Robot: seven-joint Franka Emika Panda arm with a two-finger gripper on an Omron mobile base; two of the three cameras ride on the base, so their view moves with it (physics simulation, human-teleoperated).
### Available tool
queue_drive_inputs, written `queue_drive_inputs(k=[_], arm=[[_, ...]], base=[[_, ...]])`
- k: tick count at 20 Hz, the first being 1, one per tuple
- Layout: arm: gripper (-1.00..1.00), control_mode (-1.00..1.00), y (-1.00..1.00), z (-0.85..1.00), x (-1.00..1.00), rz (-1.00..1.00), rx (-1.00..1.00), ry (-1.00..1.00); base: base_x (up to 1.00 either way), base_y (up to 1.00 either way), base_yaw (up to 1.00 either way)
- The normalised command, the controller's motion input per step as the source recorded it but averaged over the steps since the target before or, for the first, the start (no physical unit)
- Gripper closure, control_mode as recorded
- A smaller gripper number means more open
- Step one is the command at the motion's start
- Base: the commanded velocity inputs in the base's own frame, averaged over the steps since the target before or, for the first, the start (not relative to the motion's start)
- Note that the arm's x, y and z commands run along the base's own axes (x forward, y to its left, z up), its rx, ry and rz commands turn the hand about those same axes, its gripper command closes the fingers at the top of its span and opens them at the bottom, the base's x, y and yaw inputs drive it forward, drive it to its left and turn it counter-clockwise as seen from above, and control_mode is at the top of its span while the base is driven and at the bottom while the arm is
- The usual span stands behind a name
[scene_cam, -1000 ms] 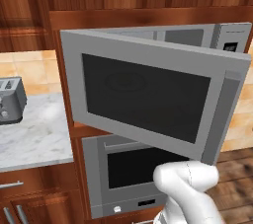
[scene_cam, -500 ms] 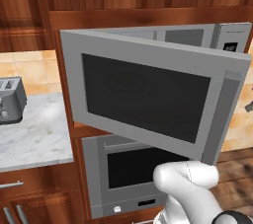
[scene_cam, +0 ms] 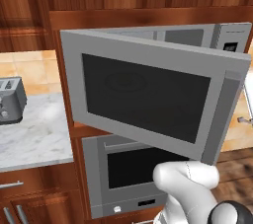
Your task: Retrieve the reheated potato from the microwave, then place the potato, cheese, and condiment on the cutting board.
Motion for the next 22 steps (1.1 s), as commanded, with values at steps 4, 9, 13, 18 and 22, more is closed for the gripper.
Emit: queue_drive_inputs(k=[4,9,13,18,22], arm=[[-1.00,-1.00,0.14,0.00,0.34,-0.03,0.17,0.11],[-1.00,-1.00,0.26,-0.01,0.02,0.01,0.11,0.02],[-1.00,-1.00,0.31,0.00,-0.06,0.04,0.06,0.00],[-1.00,-1.00,0.27,0.00,-0.29,0.14,0.04,0.05],[-1.00,-1.00,0.26,0.00,-0.47,0.21,0.02,0.09]], base=[[0.00,0.00,0.00],[0.00,0.00,0.00],[0.00,0.00,0.00],[0.00,0.00,0.00],[0.00,0.00,0.00]])
